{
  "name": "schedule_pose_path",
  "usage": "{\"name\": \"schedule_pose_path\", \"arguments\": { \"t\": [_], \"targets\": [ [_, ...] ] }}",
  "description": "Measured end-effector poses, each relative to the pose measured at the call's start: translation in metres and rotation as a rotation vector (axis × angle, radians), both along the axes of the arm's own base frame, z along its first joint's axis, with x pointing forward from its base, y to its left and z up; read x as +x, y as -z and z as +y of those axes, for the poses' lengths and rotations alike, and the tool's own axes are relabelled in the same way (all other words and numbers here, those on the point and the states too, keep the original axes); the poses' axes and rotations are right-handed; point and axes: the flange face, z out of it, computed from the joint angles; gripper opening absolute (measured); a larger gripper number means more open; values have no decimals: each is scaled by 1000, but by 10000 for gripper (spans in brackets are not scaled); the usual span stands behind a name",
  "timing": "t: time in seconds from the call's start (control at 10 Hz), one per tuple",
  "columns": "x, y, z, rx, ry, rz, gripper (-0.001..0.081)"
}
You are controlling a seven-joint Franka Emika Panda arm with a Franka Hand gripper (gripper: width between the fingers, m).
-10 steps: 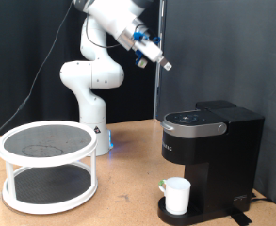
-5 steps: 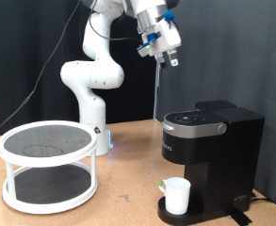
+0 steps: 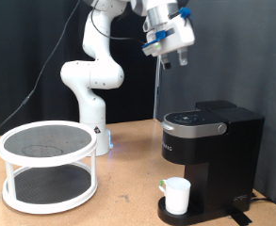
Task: Make a cup of coffee with the keurig machine
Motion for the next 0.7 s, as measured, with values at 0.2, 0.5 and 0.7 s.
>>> {"name": "schedule_pose_path", "arguments": {
  "t": [0.2,0.5,0.7],
  "targets": [
    [17,-8,8,-5,-43,53,735],
    [49,-11,9,3,-69,163,735],
    [71,-6,5,-27,-58,177,735]
  ]
}}
